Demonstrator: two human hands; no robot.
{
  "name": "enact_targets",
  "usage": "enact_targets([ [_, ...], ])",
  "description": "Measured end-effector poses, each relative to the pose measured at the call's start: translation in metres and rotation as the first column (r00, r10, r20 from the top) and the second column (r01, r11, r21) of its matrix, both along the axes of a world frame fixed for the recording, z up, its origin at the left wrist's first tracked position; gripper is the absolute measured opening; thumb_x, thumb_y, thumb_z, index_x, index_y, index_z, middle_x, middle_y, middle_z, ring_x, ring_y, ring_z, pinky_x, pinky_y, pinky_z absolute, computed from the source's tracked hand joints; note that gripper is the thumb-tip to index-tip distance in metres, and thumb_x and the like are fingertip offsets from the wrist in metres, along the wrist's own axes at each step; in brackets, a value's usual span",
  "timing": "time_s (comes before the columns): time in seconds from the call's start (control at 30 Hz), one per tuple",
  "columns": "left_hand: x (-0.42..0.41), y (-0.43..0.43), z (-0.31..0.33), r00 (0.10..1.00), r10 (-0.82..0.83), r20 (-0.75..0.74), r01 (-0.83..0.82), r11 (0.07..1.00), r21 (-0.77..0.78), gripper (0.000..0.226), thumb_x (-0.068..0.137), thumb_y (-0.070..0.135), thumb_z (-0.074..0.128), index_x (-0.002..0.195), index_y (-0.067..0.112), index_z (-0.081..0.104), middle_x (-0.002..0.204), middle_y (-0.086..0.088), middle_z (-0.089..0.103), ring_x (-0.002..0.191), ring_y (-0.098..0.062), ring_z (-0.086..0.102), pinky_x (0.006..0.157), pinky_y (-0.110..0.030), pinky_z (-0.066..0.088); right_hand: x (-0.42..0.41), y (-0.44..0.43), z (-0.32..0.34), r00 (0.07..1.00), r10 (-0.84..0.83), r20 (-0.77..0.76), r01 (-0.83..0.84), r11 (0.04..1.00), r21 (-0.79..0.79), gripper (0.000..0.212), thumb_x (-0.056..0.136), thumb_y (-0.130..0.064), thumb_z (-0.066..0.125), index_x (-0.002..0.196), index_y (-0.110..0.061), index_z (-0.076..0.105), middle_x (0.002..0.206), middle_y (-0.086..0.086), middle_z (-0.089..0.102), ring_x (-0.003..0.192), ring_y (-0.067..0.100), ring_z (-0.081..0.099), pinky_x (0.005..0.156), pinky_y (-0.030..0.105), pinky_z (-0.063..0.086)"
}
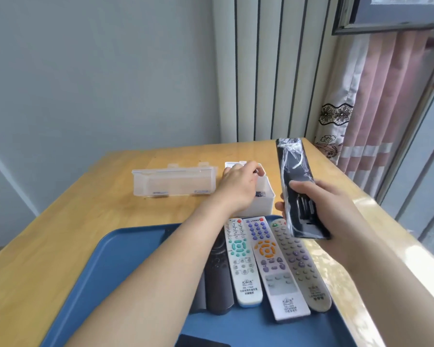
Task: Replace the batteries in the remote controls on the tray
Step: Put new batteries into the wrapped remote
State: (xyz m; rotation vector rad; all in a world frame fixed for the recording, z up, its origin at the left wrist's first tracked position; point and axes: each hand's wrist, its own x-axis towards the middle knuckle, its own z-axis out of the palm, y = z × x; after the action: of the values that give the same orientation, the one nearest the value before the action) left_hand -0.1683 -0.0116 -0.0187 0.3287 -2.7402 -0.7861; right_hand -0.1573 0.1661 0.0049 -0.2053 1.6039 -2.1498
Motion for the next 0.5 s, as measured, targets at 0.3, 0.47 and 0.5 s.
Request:
enact_targets([
  [0.3, 0.027, -0.040, 0.023, 0.887, 0.122, -0.446, -0.172, 0.982, -0.073, 0.033, 0.097, 0.010, 0.041, 0.122, 0.012, 0.063, 0.121, -0.010, 0.065, 0.113, -0.026, 0.058, 0.092, -0.030, 0.042, 0.011, -0.014, -0.004, 0.983, 0.112, -0.148, -0.049, 0.926, 0.373, 0.021, 0.086, -0.032, 0.070, 0.102, -0.018, 0.064, 0.083, 0.009, 0.073, 0.063, 0.024, 0.071, 0.057, 0.039, 0.058],
  [0.47, 0.076, -0.117, 0.023, 0.895, 0.406, -0.183, -0.444, 0.850, -0.284, 0.031, 0.098, 0.024, 0.038, 0.098, 0.018, 0.068, 0.113, -0.011, 0.069, 0.103, -0.033, 0.060, 0.081, -0.037, 0.047, 0.055, -0.036, -0.013, 0.787, 0.506, -0.353, -0.146, 0.708, 0.691, 0.017, 0.085, -0.040, 0.068, 0.094, -0.027, 0.062, 0.077, -0.007, 0.070, 0.071, 0.004, 0.067, 0.070, 0.026, 0.054],
  [0.5, 0.086, -0.124, 0.017, 0.904, 0.404, -0.138, -0.427, 0.861, -0.275, 0.031, 0.097, 0.027, 0.040, 0.096, 0.019, 0.069, 0.108, -0.008, 0.071, 0.100, -0.032, 0.062, 0.078, -0.037, 0.049, 0.062, -0.039, -0.018, 0.732, 0.555, -0.396, -0.110, 0.670, 0.734, 0.018, 0.087, -0.043, 0.065, 0.098, -0.031, 0.058, 0.075, -0.009, 0.066, 0.072, 0.003, 0.063, 0.067, 0.022, 0.050],
])
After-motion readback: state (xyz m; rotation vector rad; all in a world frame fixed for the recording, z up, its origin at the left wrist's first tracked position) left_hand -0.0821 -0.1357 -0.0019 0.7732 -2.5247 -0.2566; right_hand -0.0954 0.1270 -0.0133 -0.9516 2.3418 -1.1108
